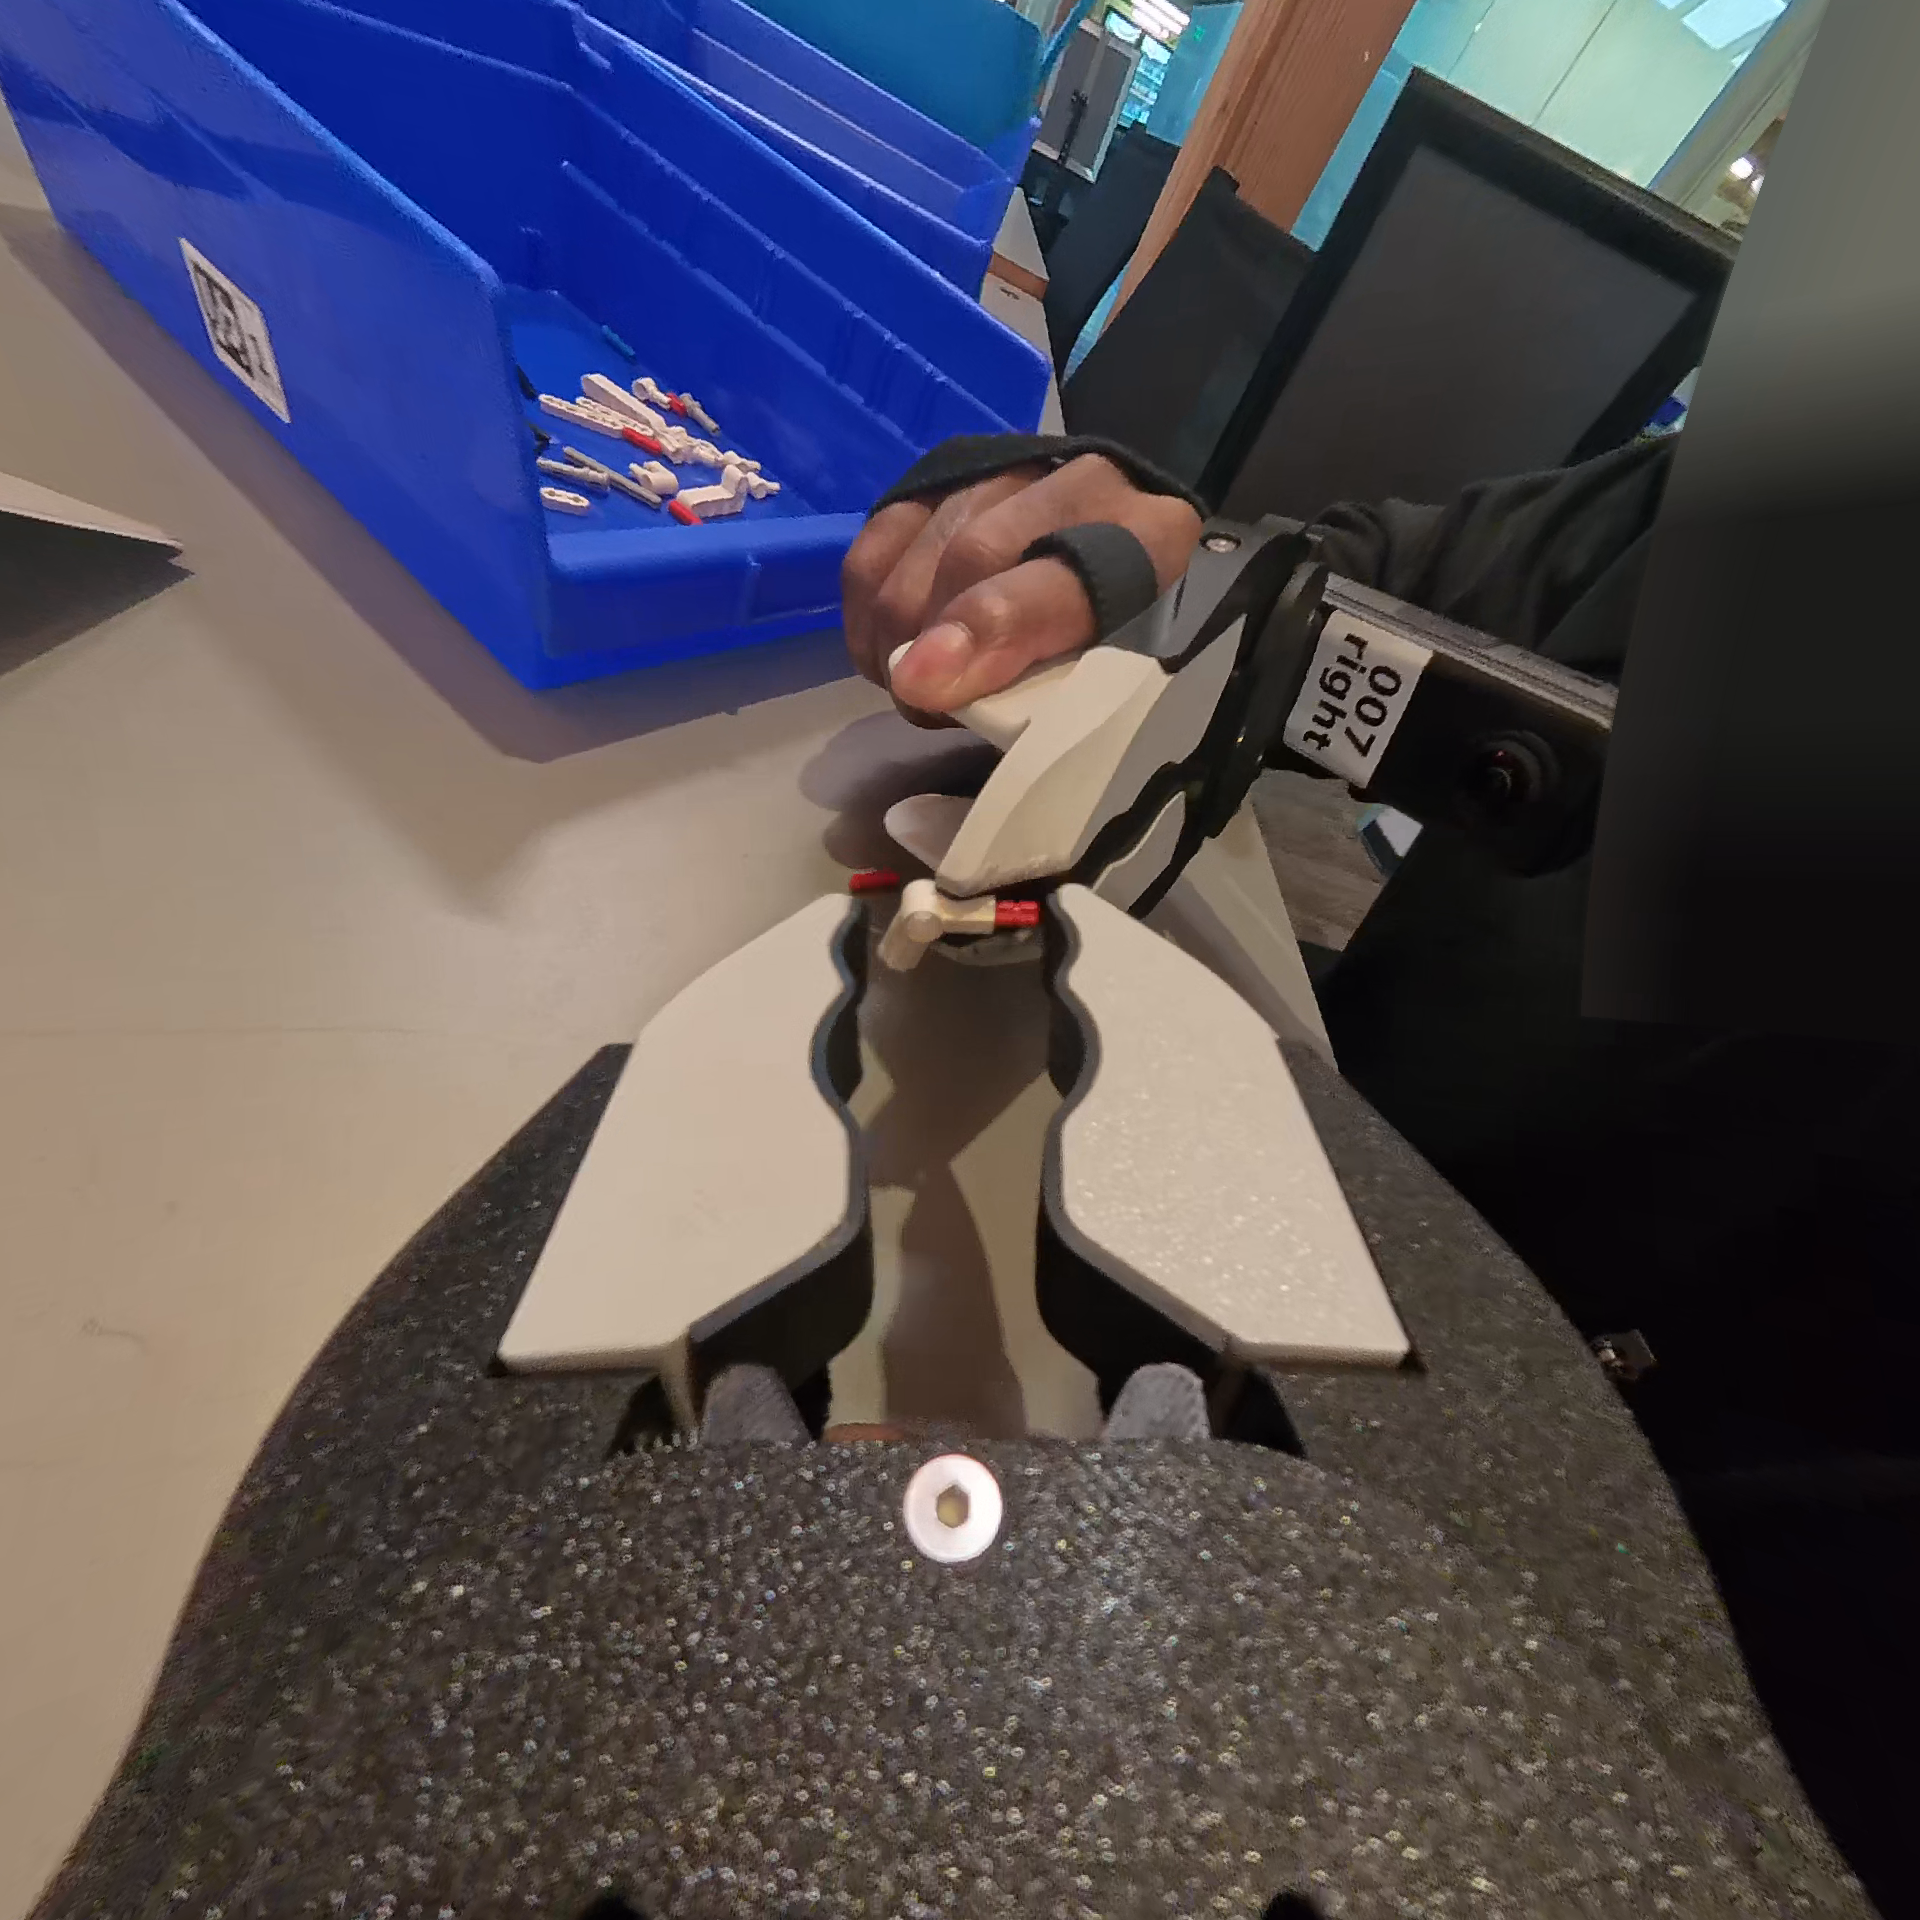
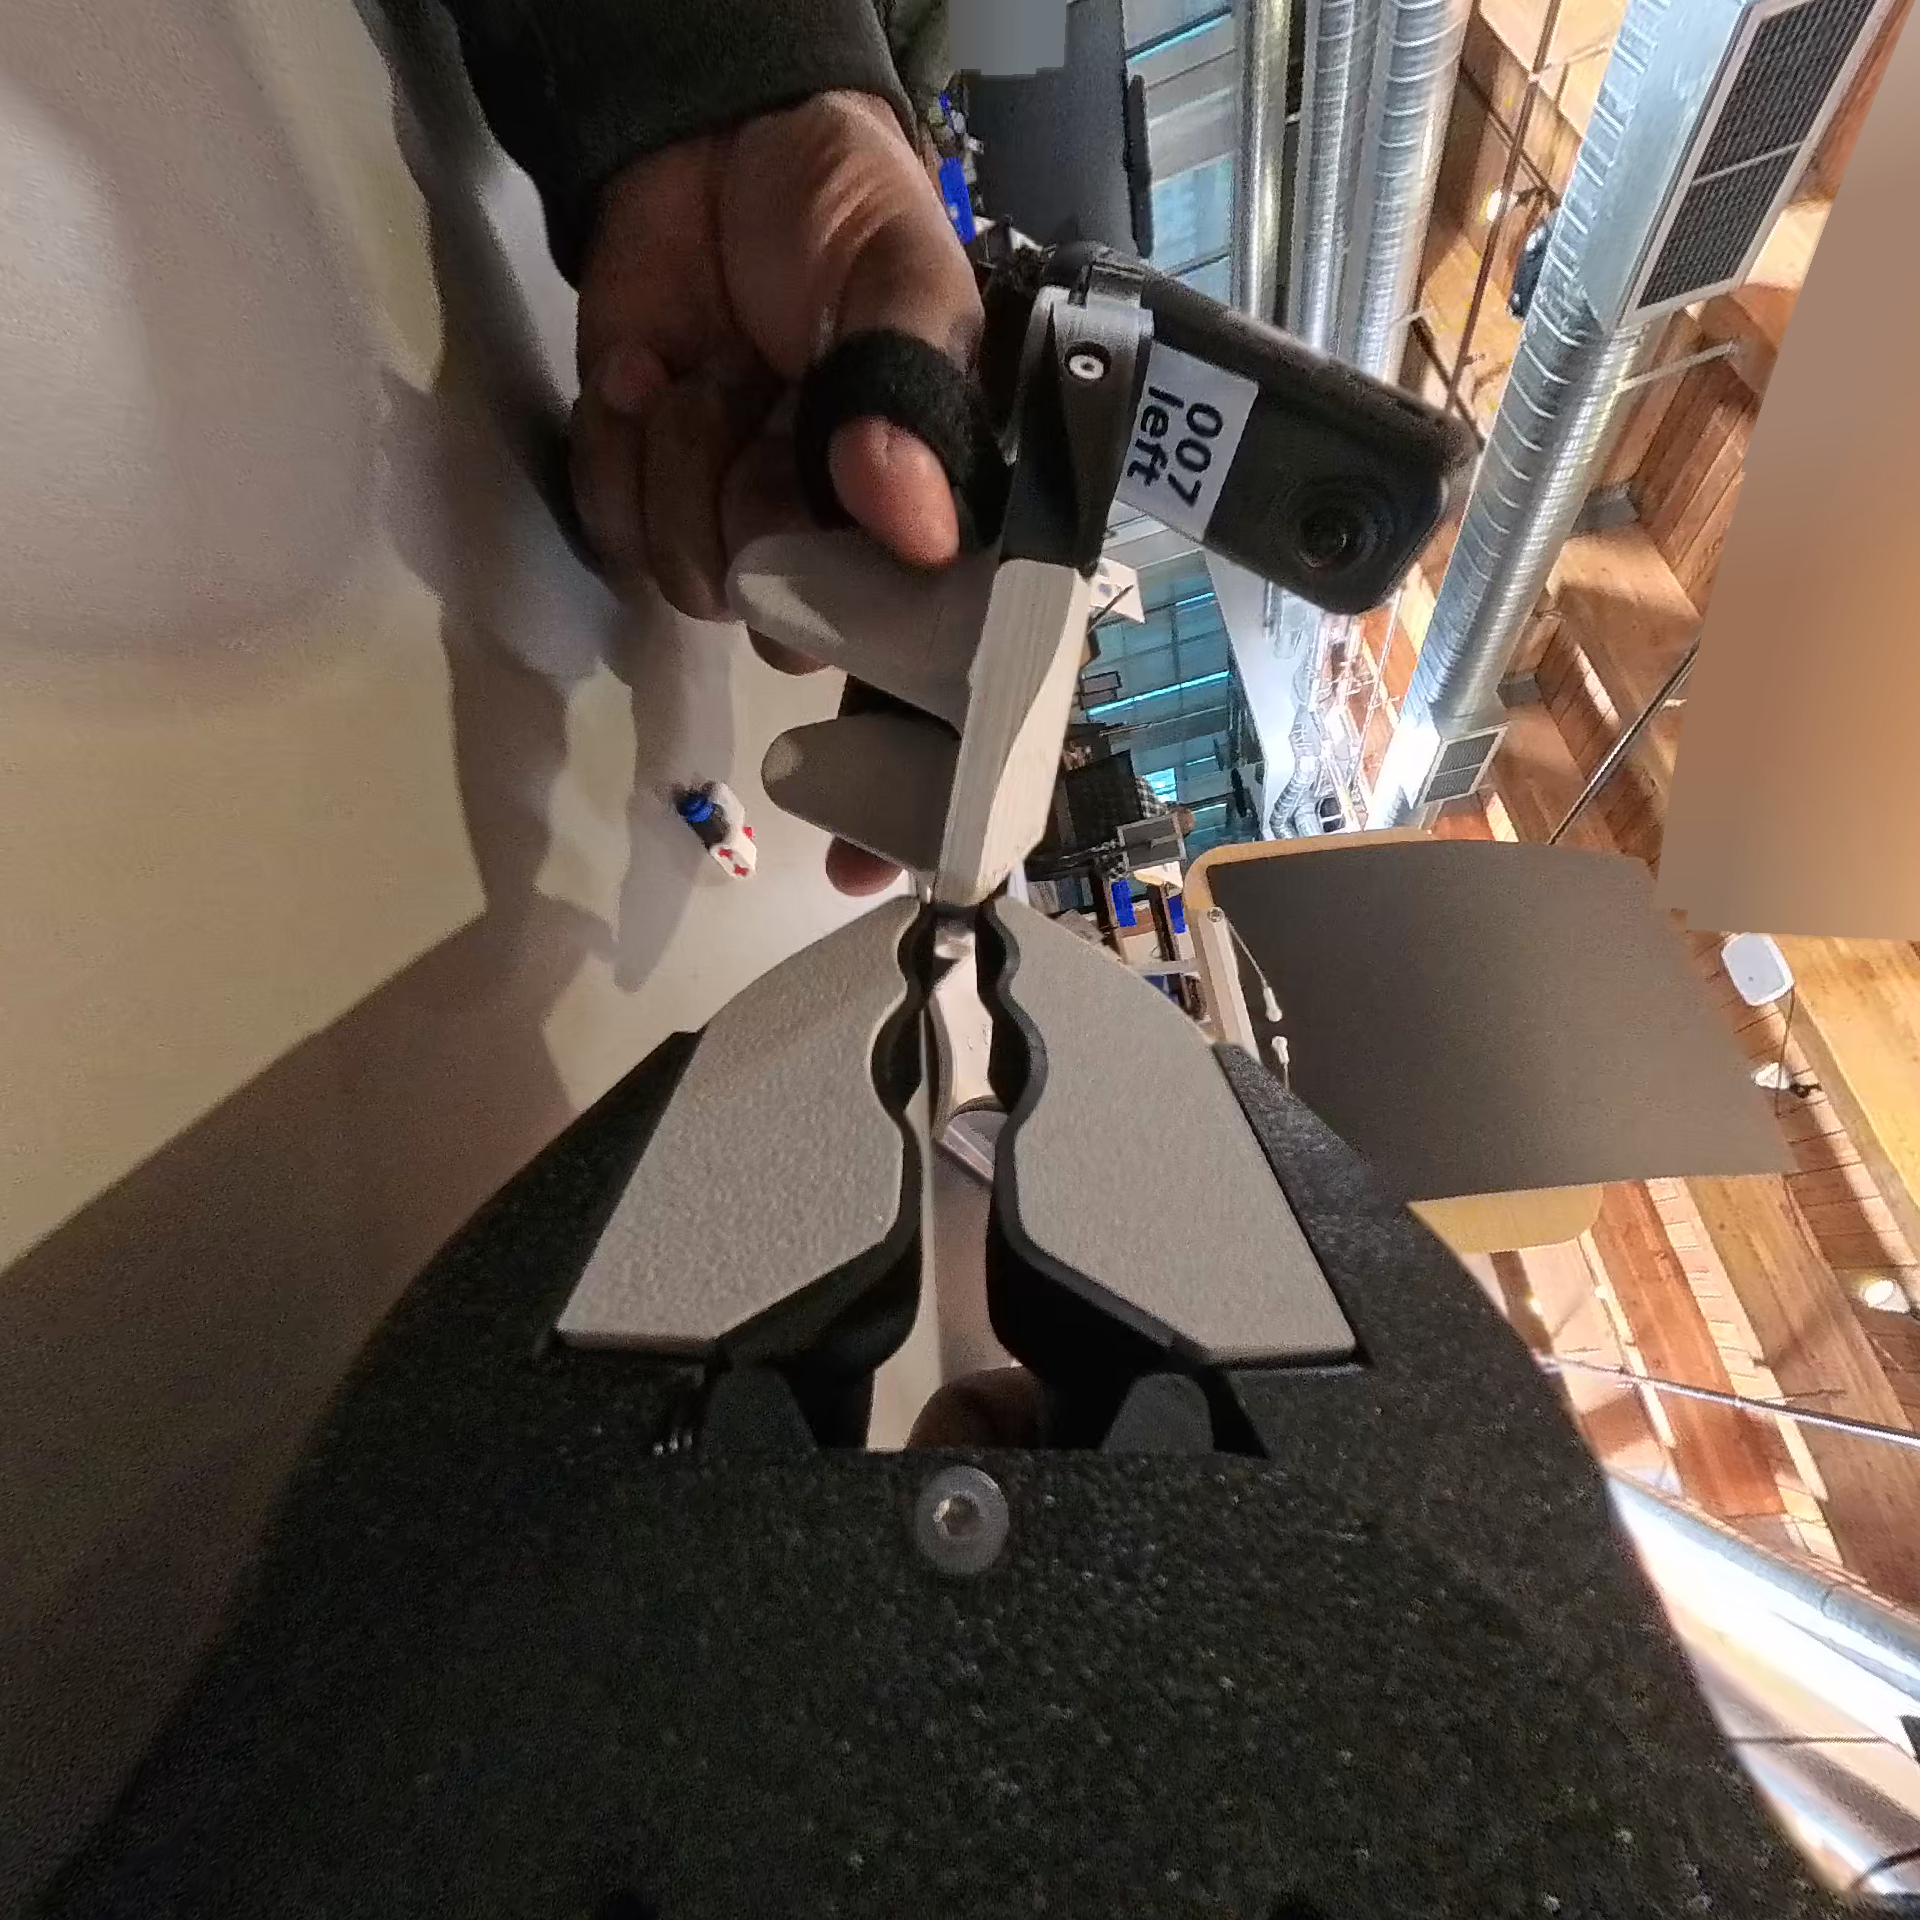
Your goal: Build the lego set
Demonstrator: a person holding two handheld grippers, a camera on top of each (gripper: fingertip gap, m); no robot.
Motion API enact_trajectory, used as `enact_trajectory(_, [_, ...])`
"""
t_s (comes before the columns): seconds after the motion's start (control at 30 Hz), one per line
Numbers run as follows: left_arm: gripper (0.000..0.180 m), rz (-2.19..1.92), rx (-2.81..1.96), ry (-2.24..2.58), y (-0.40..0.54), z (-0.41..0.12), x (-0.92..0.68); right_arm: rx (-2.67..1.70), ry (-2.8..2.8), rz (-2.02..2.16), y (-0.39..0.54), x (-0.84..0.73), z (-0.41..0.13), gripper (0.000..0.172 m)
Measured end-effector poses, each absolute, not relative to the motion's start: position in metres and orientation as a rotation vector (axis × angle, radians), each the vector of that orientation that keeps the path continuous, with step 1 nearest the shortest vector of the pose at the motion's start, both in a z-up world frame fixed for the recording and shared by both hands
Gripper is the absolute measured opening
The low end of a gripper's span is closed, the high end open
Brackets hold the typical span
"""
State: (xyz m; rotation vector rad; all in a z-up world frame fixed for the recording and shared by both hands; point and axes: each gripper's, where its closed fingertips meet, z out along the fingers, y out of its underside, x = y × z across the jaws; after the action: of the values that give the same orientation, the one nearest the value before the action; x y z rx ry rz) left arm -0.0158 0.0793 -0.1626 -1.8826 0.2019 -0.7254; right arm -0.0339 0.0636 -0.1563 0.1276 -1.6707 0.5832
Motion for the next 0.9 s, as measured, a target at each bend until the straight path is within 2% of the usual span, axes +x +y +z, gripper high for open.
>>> enact_trajectory(0.1, [0.037, -0.697, -1.889, 0.206, 0.077, -0.162, -0.024, 0.086, -1.672, 0.620, 0.067, -0.035, -0.153, 0.007])
enact_trajectory(0.43, [0.028, -0.819, -1.850, 0.247, 0.071, -0.158, -0.016, 0.031, -1.687, 0.818, 0.063, -0.030, -0.147, 0.007])
enact_trajectory(0.73, [0.019, -0.647, -1.889, 0.304, 0.074, -0.166, -0.020, 0.086, -1.688, 0.652, 0.063, -0.034, -0.157, 0.007])
enact_trajectory(0.8, [0.007, -0.602, -1.898, 0.305, 0.075, -0.167, -0.024, 0.082, -1.690, 0.625, 0.066, -0.036, -0.158, 0.011])
enact_trajectory(0.9, [0.007, -0.618, -1.887, 0.275, 0.076, -0.165, -0.026, 0.067, -1.689, 0.617, 0.069, -0.037, -0.158, 0.011])
